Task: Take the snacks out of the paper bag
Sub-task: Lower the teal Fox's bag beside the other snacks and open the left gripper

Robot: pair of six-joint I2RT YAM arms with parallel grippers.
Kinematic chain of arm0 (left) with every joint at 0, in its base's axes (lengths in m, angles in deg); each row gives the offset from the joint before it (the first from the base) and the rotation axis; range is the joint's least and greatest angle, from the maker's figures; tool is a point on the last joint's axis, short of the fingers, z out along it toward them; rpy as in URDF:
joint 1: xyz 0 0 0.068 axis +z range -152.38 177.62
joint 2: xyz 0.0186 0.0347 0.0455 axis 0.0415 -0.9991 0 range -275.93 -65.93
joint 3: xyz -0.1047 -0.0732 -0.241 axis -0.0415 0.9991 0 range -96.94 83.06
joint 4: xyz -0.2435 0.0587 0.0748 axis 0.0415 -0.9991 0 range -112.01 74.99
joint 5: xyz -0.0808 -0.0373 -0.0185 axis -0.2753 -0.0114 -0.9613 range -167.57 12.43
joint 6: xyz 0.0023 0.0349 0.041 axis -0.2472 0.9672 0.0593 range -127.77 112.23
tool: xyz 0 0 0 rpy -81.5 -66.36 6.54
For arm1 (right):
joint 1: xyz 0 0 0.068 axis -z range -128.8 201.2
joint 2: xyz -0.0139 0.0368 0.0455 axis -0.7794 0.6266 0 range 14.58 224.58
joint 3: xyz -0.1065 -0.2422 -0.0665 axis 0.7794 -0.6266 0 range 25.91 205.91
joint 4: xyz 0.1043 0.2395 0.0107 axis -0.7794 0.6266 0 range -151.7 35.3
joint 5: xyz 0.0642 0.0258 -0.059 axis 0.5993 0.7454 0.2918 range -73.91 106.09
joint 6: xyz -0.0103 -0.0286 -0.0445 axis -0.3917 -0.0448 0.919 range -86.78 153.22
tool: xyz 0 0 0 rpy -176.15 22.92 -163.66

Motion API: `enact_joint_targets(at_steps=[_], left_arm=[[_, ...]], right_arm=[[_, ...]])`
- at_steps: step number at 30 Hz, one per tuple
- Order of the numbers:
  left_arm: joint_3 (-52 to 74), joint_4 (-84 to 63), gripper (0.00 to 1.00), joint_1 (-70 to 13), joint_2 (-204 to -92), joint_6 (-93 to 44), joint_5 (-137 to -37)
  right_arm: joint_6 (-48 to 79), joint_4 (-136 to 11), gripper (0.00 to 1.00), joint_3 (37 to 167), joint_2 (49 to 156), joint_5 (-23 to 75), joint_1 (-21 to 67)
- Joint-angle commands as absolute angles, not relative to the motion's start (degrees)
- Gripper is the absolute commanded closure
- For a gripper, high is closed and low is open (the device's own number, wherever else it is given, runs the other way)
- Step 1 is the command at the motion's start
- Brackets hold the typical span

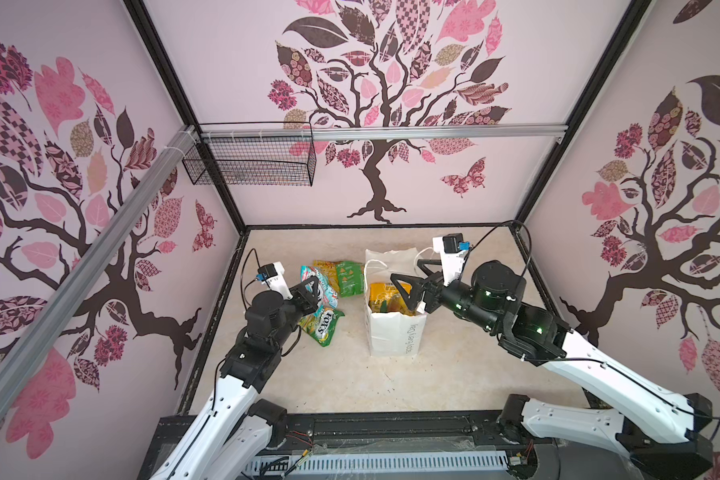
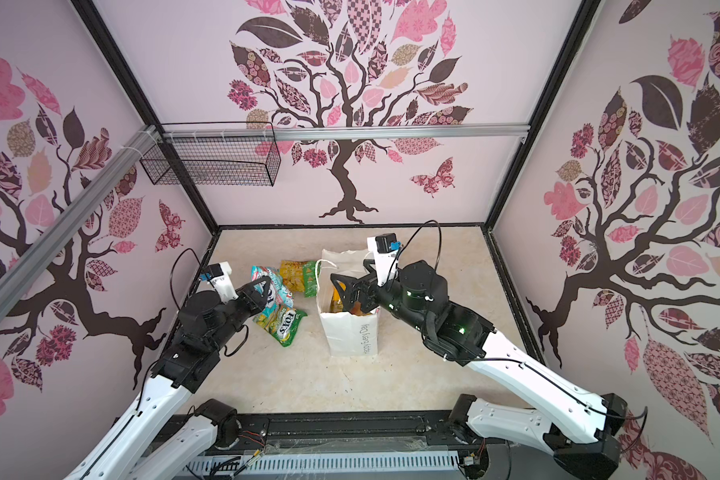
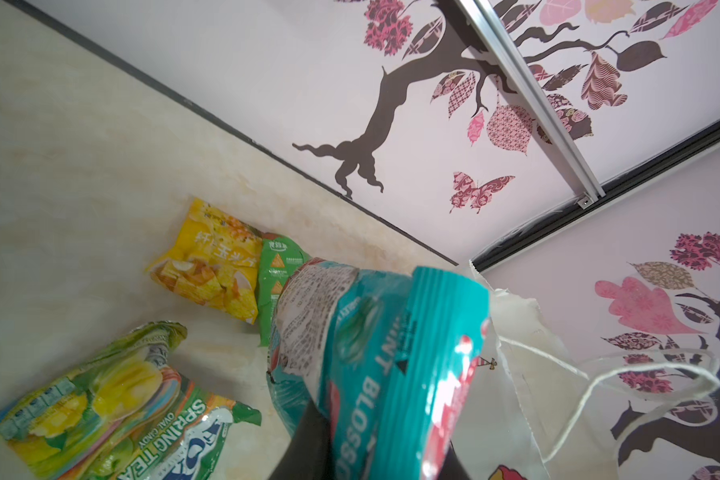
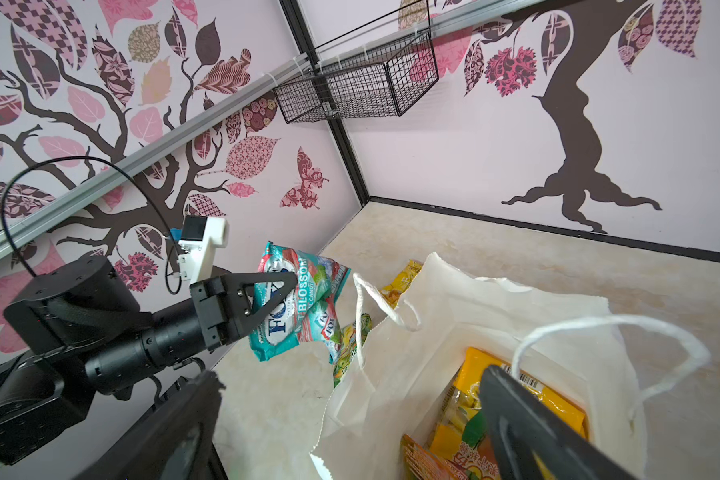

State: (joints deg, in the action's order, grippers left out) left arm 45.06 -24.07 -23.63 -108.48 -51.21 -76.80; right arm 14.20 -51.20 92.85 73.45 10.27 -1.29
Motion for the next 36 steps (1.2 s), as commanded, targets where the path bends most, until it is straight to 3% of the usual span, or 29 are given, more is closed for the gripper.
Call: enact_joint_targets(at_steps=[1, 26, 29, 36], left_arm=[[47.8, -16.6, 0.80, -23.4, -110.3, -57.5, -82.0], [46.1, -4.7, 0.77, -17.8, -143.7, -61.2, -107.0], [45.6, -0.3, 0.73, -17.8, -148.3, -63.9, -112.0], [44.5, -4.2, 0.61, -17.8, -149.1, -62.3, -109.4]], right_arm=[[14.5, -51.1, 0.00, 92.8, 73.5, 9.9, -1.6], [12.6, -48.9, 0.00, 93.2, 72.9, 9.0, -1.5], [12.6, -48.4, 0.00, 93.5, 72.7, 9.0, -1.6], [12.4, -47.9, 0.00, 93.6, 72.0, 8.6, -1.6]])
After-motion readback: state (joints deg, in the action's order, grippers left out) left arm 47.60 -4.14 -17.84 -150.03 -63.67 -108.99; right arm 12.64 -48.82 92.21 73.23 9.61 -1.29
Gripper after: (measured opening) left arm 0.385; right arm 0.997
